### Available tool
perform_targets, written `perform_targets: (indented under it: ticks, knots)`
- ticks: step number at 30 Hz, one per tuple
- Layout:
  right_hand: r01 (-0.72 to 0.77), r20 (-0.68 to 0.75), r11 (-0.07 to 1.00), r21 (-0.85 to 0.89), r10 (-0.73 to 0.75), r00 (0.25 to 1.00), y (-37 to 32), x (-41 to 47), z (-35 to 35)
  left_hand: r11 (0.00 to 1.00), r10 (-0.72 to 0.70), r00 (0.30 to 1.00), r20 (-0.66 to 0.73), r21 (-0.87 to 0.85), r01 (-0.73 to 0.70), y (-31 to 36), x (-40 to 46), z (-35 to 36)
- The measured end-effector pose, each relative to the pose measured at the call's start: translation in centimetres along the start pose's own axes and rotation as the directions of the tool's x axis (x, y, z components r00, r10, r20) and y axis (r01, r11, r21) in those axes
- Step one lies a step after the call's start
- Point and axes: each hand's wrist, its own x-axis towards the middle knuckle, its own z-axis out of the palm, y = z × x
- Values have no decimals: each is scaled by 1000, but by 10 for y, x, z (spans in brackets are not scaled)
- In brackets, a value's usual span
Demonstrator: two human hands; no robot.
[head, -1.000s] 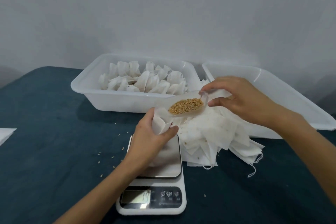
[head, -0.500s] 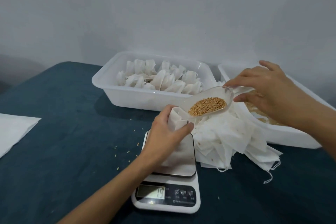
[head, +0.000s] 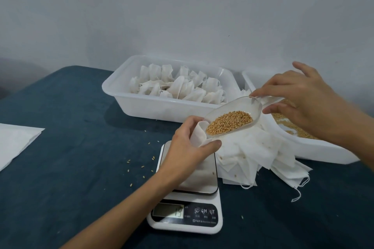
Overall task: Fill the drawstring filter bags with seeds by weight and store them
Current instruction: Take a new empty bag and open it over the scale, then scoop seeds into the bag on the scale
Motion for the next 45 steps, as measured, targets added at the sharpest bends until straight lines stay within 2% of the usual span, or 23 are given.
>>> perform_targets:
  ticks: [11, 19, 31, 45]
  knots:
    - [42, -23, 997, -71, -44, 999, -7, 6, -4, 1000, -1, 998, -59, 11, 1, 1, 0, 8]
    - [67, -50, 992, -110, -73, 996, 0, 5, 4, 1000, -12, 1000, -21, 14, 13, -1, -2, 9]
    - [76, -48, 989, -126, -83, 995, -8, 7, -3, 997, -5, 999, -42, 77, 8, 0, -3, 7]
    - [106, -95, 983, -151, -121, 988, -9, 8, 2, 999, -11, 999, -31, 53, 12, -4, 0, 9]
